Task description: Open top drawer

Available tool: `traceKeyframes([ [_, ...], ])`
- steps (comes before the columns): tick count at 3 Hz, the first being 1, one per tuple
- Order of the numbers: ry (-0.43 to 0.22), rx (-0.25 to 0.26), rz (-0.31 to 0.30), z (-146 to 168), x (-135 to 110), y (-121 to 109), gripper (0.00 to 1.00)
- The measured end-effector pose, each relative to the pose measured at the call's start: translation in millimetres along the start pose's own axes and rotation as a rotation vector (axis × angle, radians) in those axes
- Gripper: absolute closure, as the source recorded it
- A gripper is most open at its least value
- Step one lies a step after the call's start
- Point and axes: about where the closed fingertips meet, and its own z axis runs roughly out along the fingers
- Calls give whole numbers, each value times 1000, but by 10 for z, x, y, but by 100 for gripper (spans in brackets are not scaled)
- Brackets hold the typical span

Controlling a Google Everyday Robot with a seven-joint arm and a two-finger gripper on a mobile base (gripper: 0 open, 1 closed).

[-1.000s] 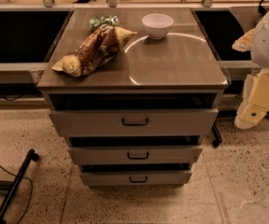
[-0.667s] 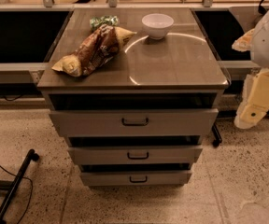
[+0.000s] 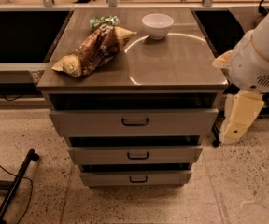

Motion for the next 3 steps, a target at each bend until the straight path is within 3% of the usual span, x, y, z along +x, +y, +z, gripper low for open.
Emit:
traceKeyframes([
  [2,-44,-102,-84,837,-270,308,0],
  [3,-69,-167,-88,1226,-414,446,0],
])
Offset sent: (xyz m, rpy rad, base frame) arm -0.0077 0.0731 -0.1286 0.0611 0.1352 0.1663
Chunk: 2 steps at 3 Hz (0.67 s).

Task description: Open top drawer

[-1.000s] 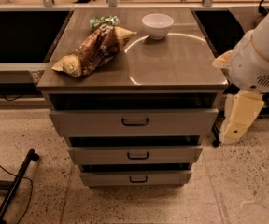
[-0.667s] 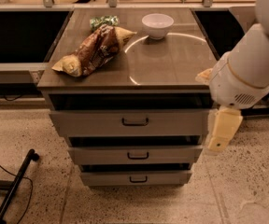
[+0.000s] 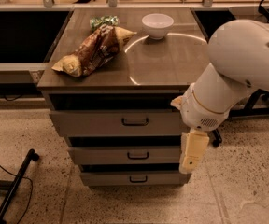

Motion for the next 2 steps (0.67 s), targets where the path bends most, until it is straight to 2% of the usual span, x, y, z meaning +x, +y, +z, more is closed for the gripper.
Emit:
traceKeyframes([
  [1,0,0,0,0,0,0,0],
  [2,22,29,-9,347,43,-247,0],
])
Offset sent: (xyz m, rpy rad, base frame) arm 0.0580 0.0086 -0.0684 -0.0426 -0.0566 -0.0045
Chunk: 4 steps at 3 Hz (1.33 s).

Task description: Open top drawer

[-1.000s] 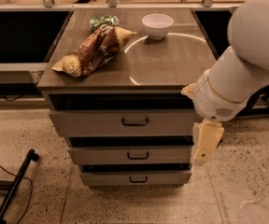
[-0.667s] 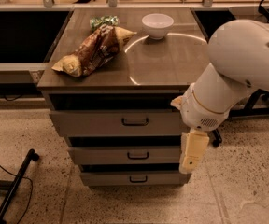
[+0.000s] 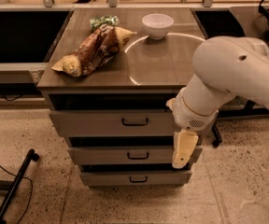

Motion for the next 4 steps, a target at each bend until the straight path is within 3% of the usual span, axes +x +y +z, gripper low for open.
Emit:
traceKeyframes([
  [1,30,50,-12,264,53,-249,0],
  [2,30,50,-12,264,53,-249,0],
  [4,114,89,-25,443,168,-377,0],
])
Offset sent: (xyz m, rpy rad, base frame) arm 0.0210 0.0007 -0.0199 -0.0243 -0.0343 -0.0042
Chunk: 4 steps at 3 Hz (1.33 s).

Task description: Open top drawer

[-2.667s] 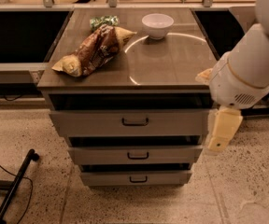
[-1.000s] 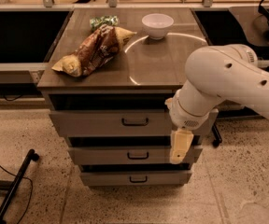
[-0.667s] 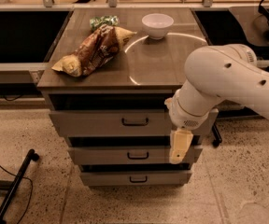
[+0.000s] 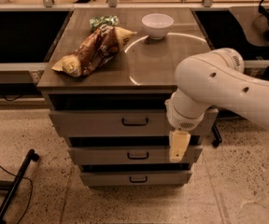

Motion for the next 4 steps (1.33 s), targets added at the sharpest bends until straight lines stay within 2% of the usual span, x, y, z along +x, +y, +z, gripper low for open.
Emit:
traceKeyframes([
  [2,16,28,16,281,195,-303,0],
  [4,-9,0,49,655,342,-494,0],
])
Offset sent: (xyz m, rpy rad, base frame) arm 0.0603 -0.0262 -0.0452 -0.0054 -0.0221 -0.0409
